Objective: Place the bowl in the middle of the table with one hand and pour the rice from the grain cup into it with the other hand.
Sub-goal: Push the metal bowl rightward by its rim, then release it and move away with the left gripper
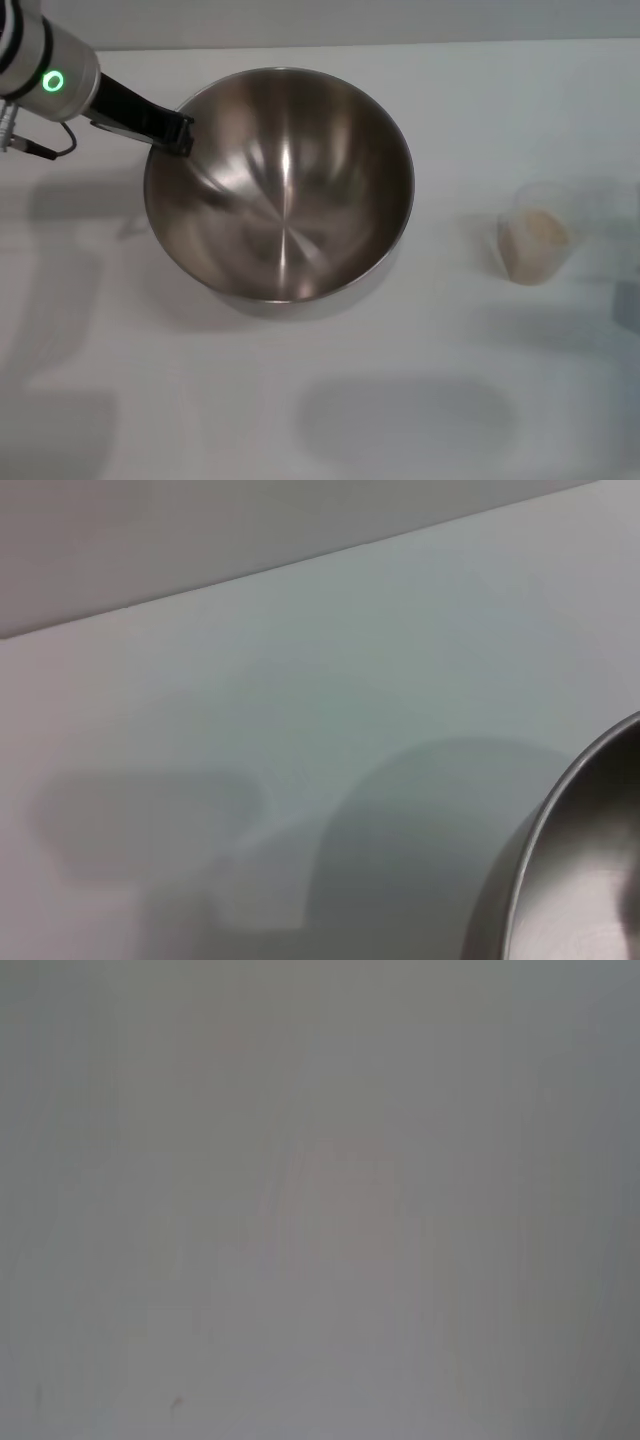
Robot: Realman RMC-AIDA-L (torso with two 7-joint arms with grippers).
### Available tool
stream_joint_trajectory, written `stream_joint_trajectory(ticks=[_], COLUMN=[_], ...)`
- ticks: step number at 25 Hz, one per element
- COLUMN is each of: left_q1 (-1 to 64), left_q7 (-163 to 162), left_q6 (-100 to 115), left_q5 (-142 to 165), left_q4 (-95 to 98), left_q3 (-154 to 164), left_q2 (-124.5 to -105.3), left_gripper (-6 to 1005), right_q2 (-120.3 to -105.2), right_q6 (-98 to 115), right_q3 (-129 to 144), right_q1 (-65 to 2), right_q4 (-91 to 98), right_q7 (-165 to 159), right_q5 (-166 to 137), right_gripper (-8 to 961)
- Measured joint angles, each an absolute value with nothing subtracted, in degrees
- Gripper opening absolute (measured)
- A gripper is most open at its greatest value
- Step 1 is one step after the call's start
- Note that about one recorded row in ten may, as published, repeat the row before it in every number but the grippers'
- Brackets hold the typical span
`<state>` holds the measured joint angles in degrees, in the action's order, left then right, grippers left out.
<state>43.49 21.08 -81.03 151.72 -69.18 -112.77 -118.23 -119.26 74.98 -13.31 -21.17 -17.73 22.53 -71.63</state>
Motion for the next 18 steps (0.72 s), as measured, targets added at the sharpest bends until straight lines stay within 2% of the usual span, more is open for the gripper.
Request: stream_joint_trajectory(ticks=[18], left_q1=[45.4], left_q7=[22.0], left_q6=[-77.2], left_q5=[154.6], left_q4=[-62.2], left_q3=[-110.8], left_q2=[-118.06], left_gripper=[12], right_q2=[-119.26], right_q6=[76.0], right_q3=[-13.0], right_q1=[-20.9], right_q4=[-18.0], right_q7=[23.1], right_q5=[-71.6], right_gripper=[641])
